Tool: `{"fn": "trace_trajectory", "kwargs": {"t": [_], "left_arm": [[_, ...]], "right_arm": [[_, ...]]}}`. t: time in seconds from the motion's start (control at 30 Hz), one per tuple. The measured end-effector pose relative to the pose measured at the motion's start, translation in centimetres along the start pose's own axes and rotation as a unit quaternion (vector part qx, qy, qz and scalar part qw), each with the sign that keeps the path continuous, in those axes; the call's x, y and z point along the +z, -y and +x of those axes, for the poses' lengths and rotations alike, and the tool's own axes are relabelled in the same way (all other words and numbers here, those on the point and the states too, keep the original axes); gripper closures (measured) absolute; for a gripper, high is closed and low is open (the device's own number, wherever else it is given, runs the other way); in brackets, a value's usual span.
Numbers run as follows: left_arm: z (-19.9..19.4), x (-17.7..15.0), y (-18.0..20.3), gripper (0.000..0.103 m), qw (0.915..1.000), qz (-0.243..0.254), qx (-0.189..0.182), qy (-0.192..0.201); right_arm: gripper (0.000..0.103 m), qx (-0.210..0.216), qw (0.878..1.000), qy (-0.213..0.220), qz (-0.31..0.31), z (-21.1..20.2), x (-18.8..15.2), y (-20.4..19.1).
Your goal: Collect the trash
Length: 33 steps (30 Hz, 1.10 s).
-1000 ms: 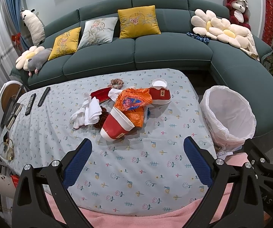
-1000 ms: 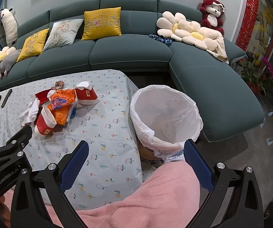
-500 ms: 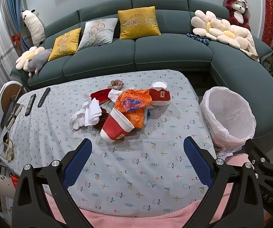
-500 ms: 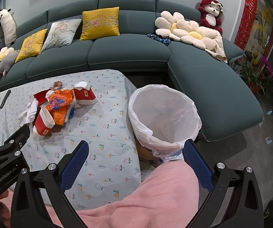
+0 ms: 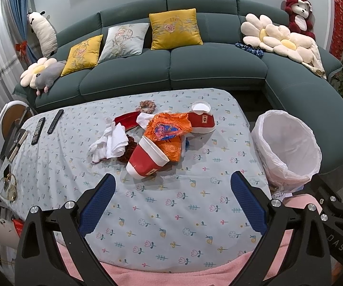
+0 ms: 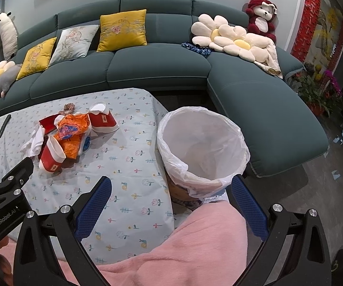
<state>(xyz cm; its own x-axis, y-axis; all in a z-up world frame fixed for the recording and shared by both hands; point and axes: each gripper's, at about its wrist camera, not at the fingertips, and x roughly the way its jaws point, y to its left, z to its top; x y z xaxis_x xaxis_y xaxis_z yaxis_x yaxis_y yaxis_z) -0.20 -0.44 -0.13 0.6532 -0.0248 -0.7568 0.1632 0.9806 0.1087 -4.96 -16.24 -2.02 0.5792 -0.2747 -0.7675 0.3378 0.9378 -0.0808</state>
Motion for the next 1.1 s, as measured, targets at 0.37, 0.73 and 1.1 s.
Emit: {"fn": "trace_trajectory", "kwargs": {"t": [0.37,0.73,1.1], "left_arm": [[0.2,-0.1,-0.4,0.010,1.0000,-0.006,-0.004,0.000],[3.8,-0.5,-4.3,0.010,0.9984,-0.050,-0.017,-0.021],[7.9,0.0,-8.1,0.010,0.9945,-0.090,-0.037,-0.038]], "right_arm": [[0.007,-0.012,1.000,0.000,0.003,0.3,0.3,0.1],[0.007,-0.020,1.000,-0.002,0.008,1.9,0.9,-0.3],[0.007,-0.005,1.000,-0.015,-0.001,4.9,1.9,-3.0]]}}
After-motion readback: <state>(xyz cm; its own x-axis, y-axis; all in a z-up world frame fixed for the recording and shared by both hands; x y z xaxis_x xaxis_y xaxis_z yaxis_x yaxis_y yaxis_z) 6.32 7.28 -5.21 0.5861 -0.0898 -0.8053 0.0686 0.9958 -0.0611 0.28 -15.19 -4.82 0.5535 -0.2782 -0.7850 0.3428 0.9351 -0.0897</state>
